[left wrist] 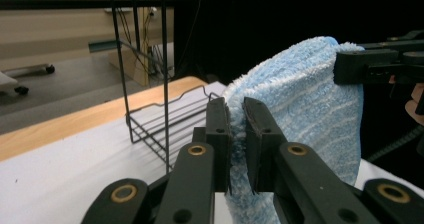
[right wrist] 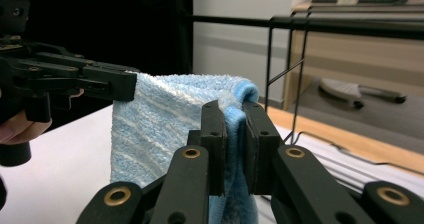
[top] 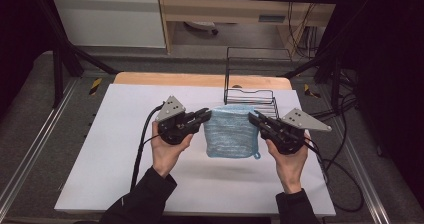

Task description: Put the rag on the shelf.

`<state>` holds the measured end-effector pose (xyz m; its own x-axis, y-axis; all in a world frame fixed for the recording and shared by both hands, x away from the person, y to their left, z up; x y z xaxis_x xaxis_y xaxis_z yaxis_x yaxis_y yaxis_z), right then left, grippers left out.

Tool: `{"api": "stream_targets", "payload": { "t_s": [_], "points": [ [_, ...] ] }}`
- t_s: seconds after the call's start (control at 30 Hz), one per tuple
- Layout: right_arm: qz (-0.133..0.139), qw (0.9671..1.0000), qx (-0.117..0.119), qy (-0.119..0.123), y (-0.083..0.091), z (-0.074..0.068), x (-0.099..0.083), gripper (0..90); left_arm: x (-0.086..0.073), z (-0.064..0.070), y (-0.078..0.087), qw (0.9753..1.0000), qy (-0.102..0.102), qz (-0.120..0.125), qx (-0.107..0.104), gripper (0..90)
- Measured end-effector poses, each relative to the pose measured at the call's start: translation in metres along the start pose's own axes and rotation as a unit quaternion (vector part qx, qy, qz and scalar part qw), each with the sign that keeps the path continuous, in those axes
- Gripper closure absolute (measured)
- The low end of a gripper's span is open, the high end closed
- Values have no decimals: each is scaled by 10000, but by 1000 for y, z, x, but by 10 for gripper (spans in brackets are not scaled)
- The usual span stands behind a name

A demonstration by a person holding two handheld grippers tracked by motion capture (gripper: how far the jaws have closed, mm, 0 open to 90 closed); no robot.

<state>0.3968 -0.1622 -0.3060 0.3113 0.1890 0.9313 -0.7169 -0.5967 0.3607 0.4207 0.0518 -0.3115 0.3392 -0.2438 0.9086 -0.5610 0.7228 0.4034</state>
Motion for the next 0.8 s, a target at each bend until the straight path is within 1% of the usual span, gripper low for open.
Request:
{"api": "stream_targets", "payload": {
  "t_s": [0.03,0.07,0.17,0.23,0.37,0.5,0.63,0.8],
  "points": [
    [58,9999,-85,21,2,1,4,818,3,0,-1,10000,-27,23,21,821],
    [58,9999,-85,21,2,1,4,818,5,1,-1,10000,-48,60,27,821],
    [161,9997,-198,46,6,3,10,818,13,3,-2,9998,-91,152,39,821],
    [242,9994,-233,17,8,4,14,818,19,5,-3,9997,-116,214,34,822],
    [404,9986,-349,8,13,7,23,818,30,6,-5,9994,-105,330,10,822],
    [545,9973,-491,64,17,10,32,818,39,6,-8,9991,-85,417,-34,822],
    [668,9961,-568,24,20,14,39,820,49,7,-12,9988,-75,473,-46,823],
    [792,9946,-675,48,25,19,50,820,61,9,-14,9983,-91,581,-60,823]
  ]
}}
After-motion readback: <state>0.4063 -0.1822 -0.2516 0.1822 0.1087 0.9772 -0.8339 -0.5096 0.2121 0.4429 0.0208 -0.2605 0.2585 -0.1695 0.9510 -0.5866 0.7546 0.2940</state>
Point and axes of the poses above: each handheld gripper's, and its own axes: y roughly backward along the jaws, x roughly out of its top, z roughly to its right, the point moved 6 cm from there along -y, roughly forward along the jaws, and after that the axes turned 11 degrees about -z, right-handed, at the moved point
